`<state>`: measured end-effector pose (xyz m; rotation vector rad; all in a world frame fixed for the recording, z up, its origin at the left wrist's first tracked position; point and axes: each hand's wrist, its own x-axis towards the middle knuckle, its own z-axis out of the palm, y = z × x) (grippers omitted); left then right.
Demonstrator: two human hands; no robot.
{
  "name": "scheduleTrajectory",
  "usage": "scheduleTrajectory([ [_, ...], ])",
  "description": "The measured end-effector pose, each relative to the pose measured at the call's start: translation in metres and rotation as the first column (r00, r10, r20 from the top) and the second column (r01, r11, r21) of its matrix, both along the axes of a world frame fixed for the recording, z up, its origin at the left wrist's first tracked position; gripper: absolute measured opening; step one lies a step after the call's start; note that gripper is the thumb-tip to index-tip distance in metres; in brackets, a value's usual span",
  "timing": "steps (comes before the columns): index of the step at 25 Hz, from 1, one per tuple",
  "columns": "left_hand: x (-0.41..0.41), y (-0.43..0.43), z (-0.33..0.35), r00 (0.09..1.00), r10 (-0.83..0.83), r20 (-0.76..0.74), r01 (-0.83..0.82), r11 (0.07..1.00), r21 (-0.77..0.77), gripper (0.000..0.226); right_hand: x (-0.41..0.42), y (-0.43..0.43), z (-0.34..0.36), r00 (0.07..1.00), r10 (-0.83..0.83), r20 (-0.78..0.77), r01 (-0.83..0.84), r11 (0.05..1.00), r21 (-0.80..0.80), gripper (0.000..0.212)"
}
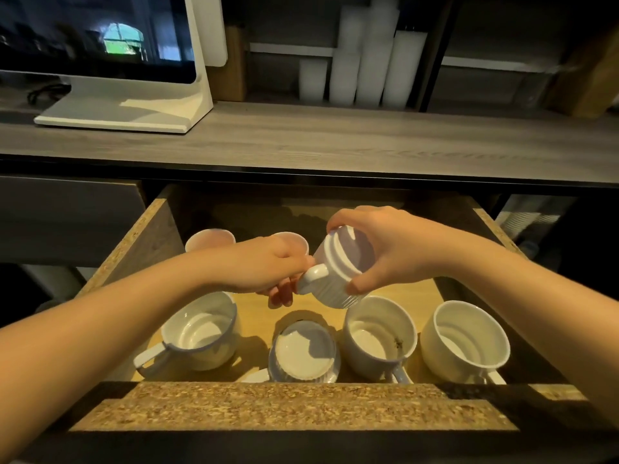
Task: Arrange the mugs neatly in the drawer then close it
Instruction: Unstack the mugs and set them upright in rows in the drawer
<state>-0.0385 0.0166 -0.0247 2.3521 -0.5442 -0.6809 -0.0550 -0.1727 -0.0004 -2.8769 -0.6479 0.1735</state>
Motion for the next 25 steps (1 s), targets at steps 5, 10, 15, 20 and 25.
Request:
scheduleTrajectory([
  [5, 0.013, -0.027, -0.011, 0.95, 0.231, -0.208, -0.233, 0.972, 0.016, 0.041, 0.005, -0.019, -0.003, 0.999, -0.046, 0.026, 0.045, 0.998, 0.049, 0.082],
  [10, 0.026, -0.046, -0.015, 0.902, 0.295, -0.316, -0.338, 0.937, -0.091, 0.039, 0.012, -0.04, -0.011, 0.995, -0.097, 0.028, 0.092, 0.987, 0.135, 0.083],
  [15, 0.029, -0.069, -0.006, 0.934, 0.354, -0.051, -0.356, 0.905, -0.235, 0.03, 0.017, -0.059, -0.029, 0.987, -0.16, -0.008, 0.158, 0.957, 0.244, 0.1],
  [20, 0.031, -0.077, -0.009, 0.944, 0.298, 0.143, -0.27, 0.945, -0.186, 0.028, 0.019, -0.076, -0.03, 0.965, -0.198, -0.172, 0.238, 0.938, 0.251, 0.096],
  [25, 0.023, -0.093, -0.012, 0.87, 0.155, 0.468, -0.188, 0.982, 0.024, 0.026, 0.028, -0.079, -0.025, 0.91, -0.342, -0.236, 0.403, 0.865, 0.298, 0.075],
])
